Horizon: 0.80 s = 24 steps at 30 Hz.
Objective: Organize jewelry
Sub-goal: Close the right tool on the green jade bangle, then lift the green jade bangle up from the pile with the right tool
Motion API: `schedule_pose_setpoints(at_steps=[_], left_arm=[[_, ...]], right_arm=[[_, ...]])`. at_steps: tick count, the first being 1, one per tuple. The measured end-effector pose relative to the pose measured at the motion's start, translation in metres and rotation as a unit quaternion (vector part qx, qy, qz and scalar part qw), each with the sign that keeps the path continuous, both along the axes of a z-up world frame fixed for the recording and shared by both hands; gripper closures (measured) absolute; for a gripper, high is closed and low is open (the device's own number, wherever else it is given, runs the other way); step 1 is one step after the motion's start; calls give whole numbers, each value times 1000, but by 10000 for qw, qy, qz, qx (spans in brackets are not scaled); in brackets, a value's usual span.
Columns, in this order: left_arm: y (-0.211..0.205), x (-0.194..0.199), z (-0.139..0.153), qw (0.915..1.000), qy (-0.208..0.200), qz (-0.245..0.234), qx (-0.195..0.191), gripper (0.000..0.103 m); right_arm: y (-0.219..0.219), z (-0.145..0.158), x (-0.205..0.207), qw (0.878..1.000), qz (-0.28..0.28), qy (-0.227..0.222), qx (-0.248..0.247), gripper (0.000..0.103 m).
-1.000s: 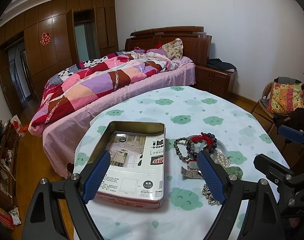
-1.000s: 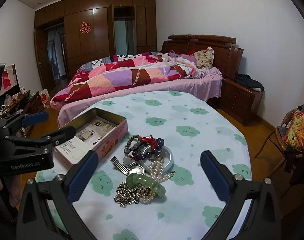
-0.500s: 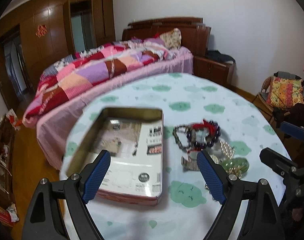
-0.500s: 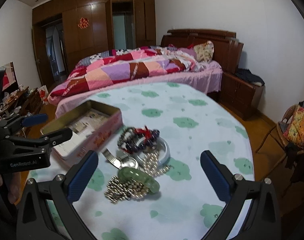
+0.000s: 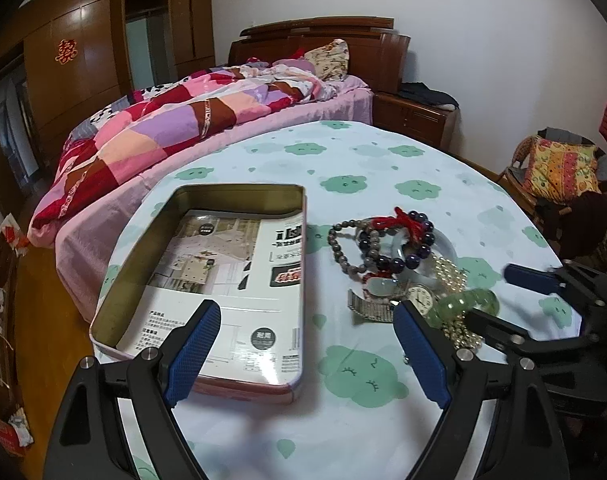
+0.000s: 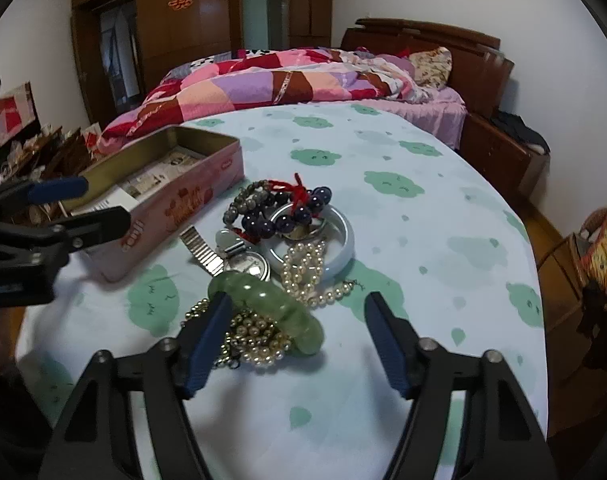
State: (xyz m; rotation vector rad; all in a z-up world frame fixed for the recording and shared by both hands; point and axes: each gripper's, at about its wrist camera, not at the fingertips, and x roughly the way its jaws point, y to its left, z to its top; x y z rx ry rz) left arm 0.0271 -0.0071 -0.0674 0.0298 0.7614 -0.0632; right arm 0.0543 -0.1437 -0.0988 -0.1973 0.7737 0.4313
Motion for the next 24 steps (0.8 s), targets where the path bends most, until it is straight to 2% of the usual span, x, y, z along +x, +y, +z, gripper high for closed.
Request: schedule_pose_setpoints(at_steps=[2,3,4,9,14,24], left_arm=[[-3,0,-1,10000,7,-61,18,15],[-4,-1,-1,10000,8,-82,30,15],[-4,-1,-1,9999,11,-96,33,15],[-5,-1,-2,9999,26,-143,-26,15],[-8,-1,-2,9998,2,-211,-20,15],[-23,-4,-5,9987,-9,-517,35,15]], right_arm=[[-1,-6,3,9999,39,139,-2,60],[-2,-9,6,9997,56,217,90,82],[-6,-10,6,9994,64,286,208,88],[-21,6,-1,9973,63,185,704,93],[-33,21,-2,9933,-81,132,1144,93],[-37,46,2,9876,-150,-130,1558,94]])
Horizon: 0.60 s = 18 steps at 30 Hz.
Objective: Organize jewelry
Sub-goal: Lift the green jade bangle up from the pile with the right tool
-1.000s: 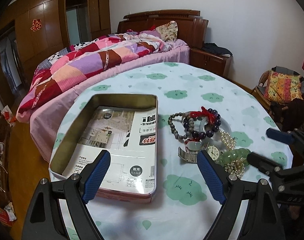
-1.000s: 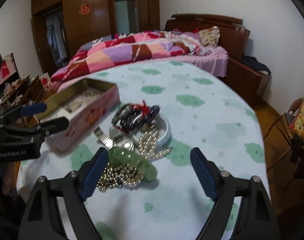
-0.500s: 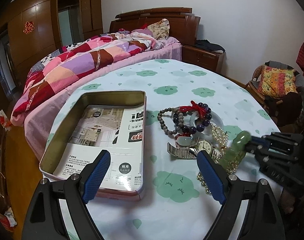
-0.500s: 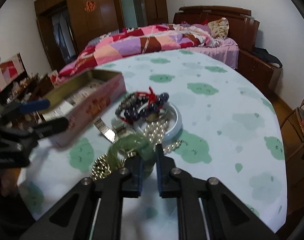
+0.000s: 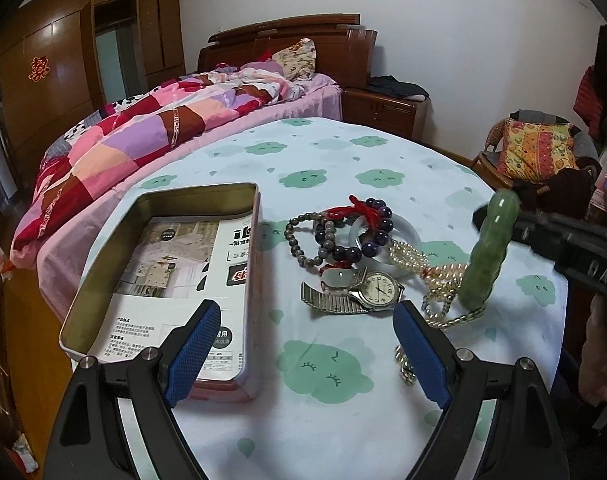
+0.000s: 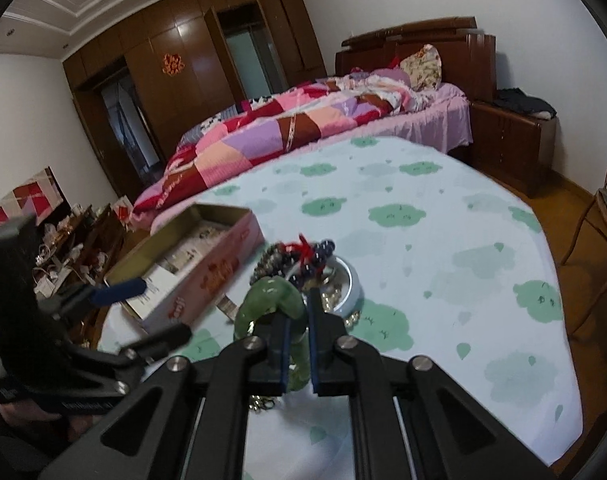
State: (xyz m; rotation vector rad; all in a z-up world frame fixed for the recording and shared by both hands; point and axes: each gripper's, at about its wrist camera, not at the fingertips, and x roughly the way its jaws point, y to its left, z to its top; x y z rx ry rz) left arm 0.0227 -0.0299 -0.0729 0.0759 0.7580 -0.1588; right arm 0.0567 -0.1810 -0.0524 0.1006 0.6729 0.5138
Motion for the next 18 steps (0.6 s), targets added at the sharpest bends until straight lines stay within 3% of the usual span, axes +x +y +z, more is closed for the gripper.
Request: schedule_pose_setpoints(at_steps=[9,18], left_arm=[[-9,4,-4,9999,60,-103,70,15],[-31,-3,-4,9976,25,-683,82,15]], right_arm=[[-3,8,6,9995,-197,-171,-157,94],[-10,8,7,9993,-316,-207,-84,93]])
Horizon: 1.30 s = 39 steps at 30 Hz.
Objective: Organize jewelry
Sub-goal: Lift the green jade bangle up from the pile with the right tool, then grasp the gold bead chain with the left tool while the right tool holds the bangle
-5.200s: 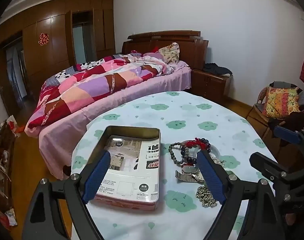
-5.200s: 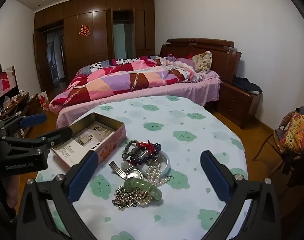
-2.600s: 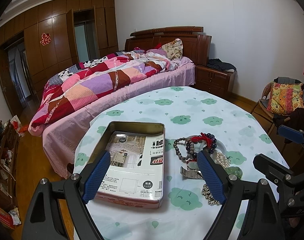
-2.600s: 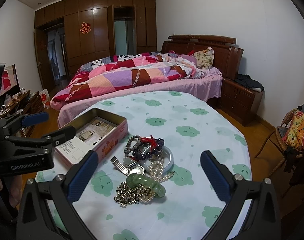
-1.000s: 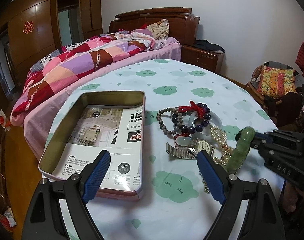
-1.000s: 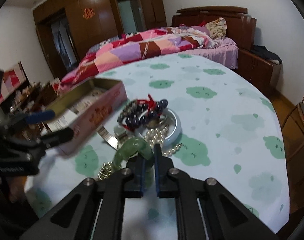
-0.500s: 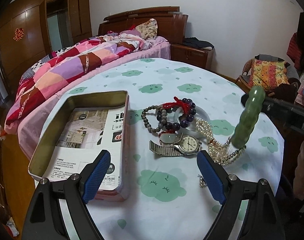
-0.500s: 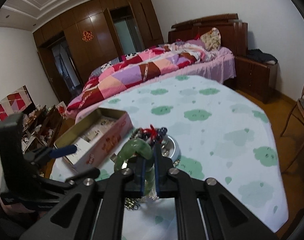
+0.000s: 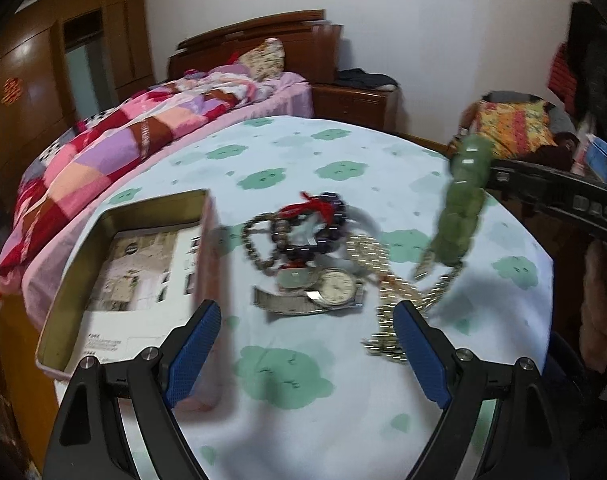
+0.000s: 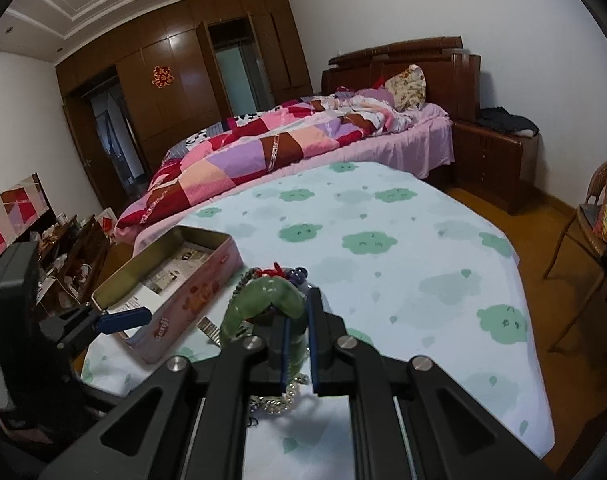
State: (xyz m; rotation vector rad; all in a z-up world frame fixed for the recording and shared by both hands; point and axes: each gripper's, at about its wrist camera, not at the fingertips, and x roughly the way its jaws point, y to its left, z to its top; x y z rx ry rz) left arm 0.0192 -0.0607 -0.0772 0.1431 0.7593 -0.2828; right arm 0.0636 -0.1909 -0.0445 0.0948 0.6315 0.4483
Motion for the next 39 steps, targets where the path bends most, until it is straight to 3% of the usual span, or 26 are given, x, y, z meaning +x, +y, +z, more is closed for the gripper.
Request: schedule_pose_setpoints(at_steps=[2,6,11,14,15,21,30,39], left_arm=[[-7,1,-1,9998,25,-198,-26,16],[-23,6,-10,9981,244,-557,-73,35],[-42,10,-21,9955,432,-835,97,48],[-45,18,-33,9932,772,-859,114,75],[-44,21,-35,9925,875,-848,58,89],[-27,18,-27,9947,760,-615,-303,92],[-13,17,-13,9974,433,-471,-326,92],[18,11,25,9978,-102,-148,-637,93]], right_arm=[[1,-3,2,10000,-5,36,-2,93],[1,-4,4,10000,-39,-8,-22,93],[-1,-6,5,10000,-68,11,-18,93],[1,-8,4,10000,-42,35,-24,94],[2,-9,3,10000,-34,43,-33,94],[4,-21,4,9997,-79,177,-160,94],[7,-32,3,9989,-46,329,-317,93],[8,-36,4,9983,-29,401,-419,93]])
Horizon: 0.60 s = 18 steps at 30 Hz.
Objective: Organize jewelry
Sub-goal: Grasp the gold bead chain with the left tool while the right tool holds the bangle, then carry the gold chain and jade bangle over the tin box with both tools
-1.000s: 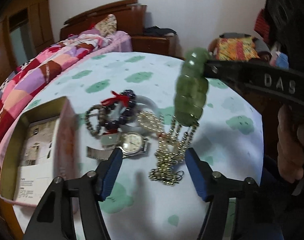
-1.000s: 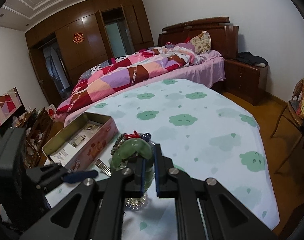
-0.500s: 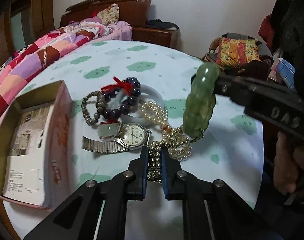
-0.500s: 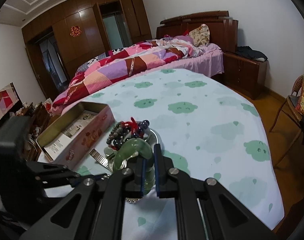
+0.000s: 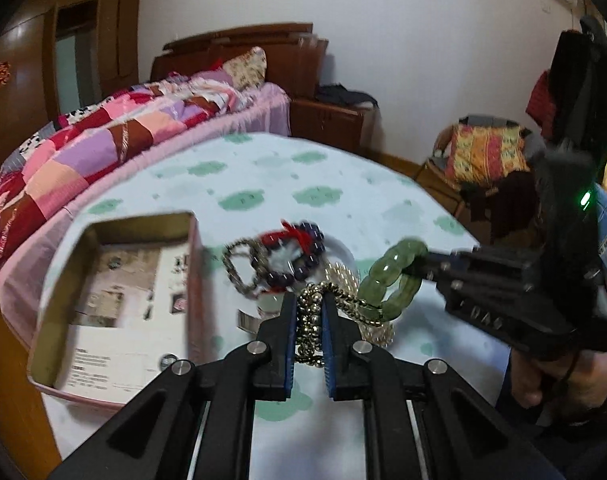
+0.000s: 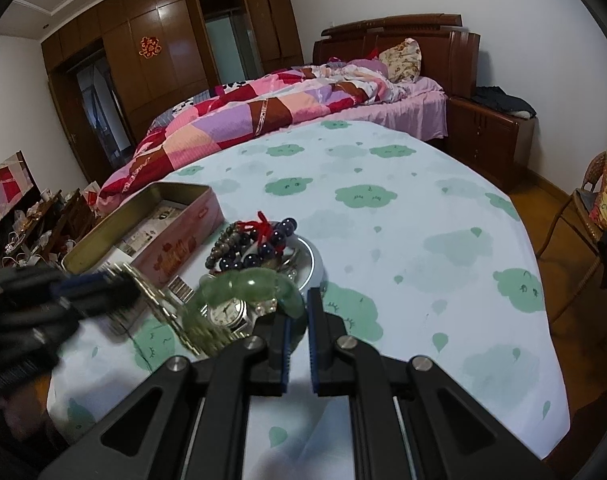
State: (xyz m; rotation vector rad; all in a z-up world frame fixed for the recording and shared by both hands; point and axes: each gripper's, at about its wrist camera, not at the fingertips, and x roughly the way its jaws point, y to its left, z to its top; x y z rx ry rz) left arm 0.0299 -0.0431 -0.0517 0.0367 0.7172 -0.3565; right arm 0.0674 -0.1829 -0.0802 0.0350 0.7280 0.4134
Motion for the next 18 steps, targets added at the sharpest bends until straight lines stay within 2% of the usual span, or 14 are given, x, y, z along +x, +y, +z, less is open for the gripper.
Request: schedule_pose_setpoints(at_steps=[8,12,18], left_arm=[[36,-6,34,9978,-395,407,-345,93],[52,-8,47,9960,-560,582,-385,93],[75,-1,54,9936,-663,873,-277,93]], right_arm=[[-2,2,-1,10000,-39,-18,-13,94],[-3,6,-1,10000,-40,-41,9,94],[9,28,-4,9995,129,-269,87,94]])
